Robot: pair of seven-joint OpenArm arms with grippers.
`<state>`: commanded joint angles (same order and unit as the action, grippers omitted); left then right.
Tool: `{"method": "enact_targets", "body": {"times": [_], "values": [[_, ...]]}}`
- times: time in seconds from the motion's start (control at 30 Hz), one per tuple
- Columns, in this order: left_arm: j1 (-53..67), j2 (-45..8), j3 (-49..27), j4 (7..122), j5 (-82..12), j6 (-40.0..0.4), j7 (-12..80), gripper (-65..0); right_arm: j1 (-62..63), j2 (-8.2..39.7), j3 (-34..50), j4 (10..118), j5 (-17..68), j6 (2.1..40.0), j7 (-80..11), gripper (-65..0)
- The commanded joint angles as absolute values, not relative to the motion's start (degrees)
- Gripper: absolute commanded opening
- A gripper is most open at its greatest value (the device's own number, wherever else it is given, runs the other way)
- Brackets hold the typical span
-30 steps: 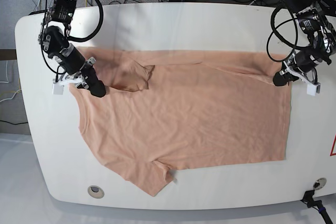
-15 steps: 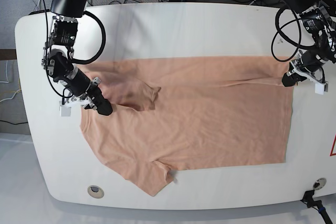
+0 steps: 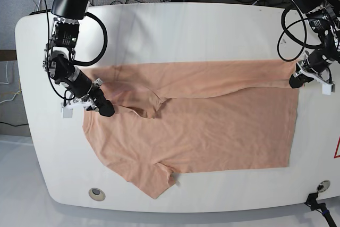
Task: Fold the T-shirt properly
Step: 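Drag the held shoulder edge across the shirt body with the right gripper, then open the right gripper to release the folded cloth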
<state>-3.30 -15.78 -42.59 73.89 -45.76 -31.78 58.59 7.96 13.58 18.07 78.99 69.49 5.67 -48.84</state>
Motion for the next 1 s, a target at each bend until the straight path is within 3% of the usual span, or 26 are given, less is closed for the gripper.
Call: {"method": "enact_targets", "body": {"times": [0.2, 0.23, 0.37, 0.43, 0.57, 0.7, 0.83, 1.0], "values": [[-3.65, -15.78, -42.42, 73.10, -44.09, -31.60, 58.42, -65.0, 9.89, 13.41, 17.89, 77.76, 66.68, 5.49, -48.92, -65.0], [-4.00, -15.78, -42.42, 73.10, -43.38, -31.69, 58.42, -65.0, 10.68, 13.41, 17.89, 77.67, 65.10, 5.41, -49.01, -59.1], [-6.02, -15.78, -42.42, 73.19, -38.73, -31.78, 58.42, -26.4, 12.09, 12.62, 17.54, 78.02, 62.55, 5.41, -49.10, -24.1], [-7.78, -15.87, -42.42, 73.27, -36.09, -31.87, 58.42, -22.6, 12.53, 12.79, 16.75, 78.29, 62.46, 5.41, -50.07, -14.8], [-8.75, -18.86, -40.84, 74.42, -34.95, -32.40, 58.33, -24.1, 12.18, 16.40, 13.23, 84.44, 62.37, 5.49, -50.86, -15.7], [-6.64, -20.09, -38.64, 82.24, -34.77, -36.62, 58.33, -28.1, 7.52, 20.53, 12.70, 92.00, 60.97, 5.41, -50.95, -15.7], [-1.27, -20.44, -36.18, 91.56, -31.69, -37.58, 56.75, -29.5, 0.84, 22.81, 12.70, 100.70, 49.63, 5.58, -50.95, -15.7], [6.37, -20.18, -29.76, 96.92, -23.69, -38.73, 46.20, -29.2, -5.14, 22.73, 12.79, 105.89, 33.63, 5.85, -50.68, -15.7]]}}
